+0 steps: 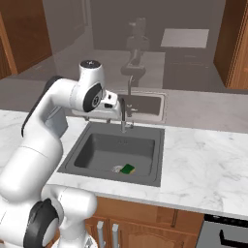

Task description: Pick up the sponge and bar soap from the sink, and place them back in the cabinet, and close the cabinet doors.

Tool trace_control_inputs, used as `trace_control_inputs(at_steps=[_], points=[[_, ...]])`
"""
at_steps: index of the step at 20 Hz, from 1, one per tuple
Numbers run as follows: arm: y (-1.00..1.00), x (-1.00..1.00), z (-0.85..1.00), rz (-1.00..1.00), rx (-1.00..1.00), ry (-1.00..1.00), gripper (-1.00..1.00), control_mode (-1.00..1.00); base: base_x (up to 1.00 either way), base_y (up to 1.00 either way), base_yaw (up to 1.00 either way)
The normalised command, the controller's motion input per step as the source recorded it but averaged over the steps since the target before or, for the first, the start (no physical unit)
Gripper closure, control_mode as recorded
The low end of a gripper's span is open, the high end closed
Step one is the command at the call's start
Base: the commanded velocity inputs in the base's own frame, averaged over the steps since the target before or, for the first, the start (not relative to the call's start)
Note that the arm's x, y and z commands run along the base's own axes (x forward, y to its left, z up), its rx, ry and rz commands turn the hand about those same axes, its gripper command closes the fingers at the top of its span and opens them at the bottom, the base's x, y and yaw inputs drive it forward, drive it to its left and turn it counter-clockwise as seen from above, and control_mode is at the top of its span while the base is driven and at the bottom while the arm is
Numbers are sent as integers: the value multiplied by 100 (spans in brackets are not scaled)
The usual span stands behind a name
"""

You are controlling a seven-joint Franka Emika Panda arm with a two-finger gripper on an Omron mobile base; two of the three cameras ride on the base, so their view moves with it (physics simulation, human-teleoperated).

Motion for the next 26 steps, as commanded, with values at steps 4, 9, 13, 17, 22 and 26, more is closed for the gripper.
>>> trace_control_inputs(at_steps=[4,9,13,17,22,26], points=[[-8,16,-19,0,0,0,-100,-100,0,0,0],[-6,16,-9,0,0,0,-100,-100,0,0,0],[-7,19,-2,-2,0,0,-100,-100,0,0,0],[-7,18,0,-4,0,1,-100,-100,0,0,0],[-5,16,0,-4,0,2,-100,-100,0,0,0],[-5,16,-3,-4,0,3,-100,-100,0,0,0]])
